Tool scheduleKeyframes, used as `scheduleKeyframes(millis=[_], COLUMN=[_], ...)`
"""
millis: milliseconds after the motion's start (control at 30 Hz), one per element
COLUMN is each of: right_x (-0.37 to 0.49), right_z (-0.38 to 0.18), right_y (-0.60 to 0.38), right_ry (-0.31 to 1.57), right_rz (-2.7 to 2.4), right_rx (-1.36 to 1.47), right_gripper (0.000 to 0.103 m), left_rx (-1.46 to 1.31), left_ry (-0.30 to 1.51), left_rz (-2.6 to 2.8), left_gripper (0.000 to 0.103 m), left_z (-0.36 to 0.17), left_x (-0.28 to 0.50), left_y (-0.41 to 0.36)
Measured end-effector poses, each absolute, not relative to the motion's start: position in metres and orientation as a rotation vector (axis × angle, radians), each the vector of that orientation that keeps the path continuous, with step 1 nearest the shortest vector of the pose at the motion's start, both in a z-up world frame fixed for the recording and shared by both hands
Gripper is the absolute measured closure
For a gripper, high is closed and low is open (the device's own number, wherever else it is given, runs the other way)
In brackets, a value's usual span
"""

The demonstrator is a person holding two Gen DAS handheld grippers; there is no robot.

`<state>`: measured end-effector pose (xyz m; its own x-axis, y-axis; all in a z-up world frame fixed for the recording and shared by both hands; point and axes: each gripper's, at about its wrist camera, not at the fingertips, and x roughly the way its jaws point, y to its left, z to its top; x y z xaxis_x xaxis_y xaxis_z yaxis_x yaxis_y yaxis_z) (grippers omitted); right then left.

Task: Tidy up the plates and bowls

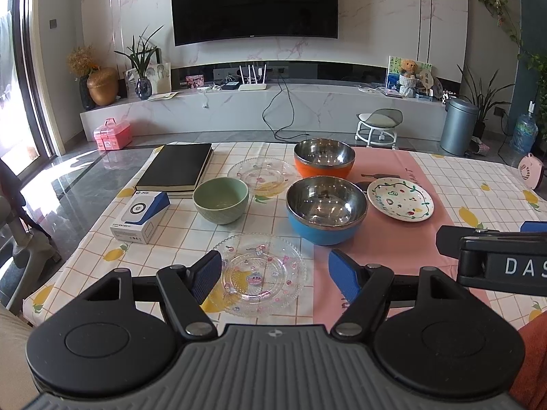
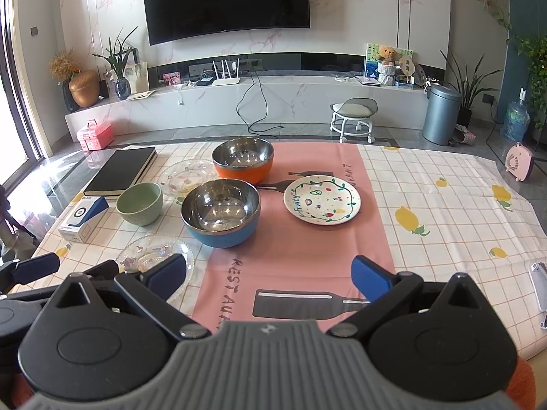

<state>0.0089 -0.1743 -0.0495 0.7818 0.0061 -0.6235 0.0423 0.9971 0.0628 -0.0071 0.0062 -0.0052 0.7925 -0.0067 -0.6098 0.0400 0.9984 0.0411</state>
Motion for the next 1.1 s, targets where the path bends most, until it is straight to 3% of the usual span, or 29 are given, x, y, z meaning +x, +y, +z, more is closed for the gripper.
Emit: scheduleKeyframes(millis=[900,1100], right_x=[0.007,-0.005], right_z=[-0.050,-0.050], right_y=[-0.175,-0.187], right_ry=[0.671,0.563], right_rz=[-0.028,-0.017], right_rx=[0.075,0.140], right_gripper=[0.002,0.002], left_rx=[0.044,-0.016], left_ry=[0.659,0.683], left_rz=[-0.034,-0.072], left_gripper=[0.019,0.021], left_z=[-0.006,-0.005], left_x=[-0.009,-0.007], left_y=[0.008,0.017])
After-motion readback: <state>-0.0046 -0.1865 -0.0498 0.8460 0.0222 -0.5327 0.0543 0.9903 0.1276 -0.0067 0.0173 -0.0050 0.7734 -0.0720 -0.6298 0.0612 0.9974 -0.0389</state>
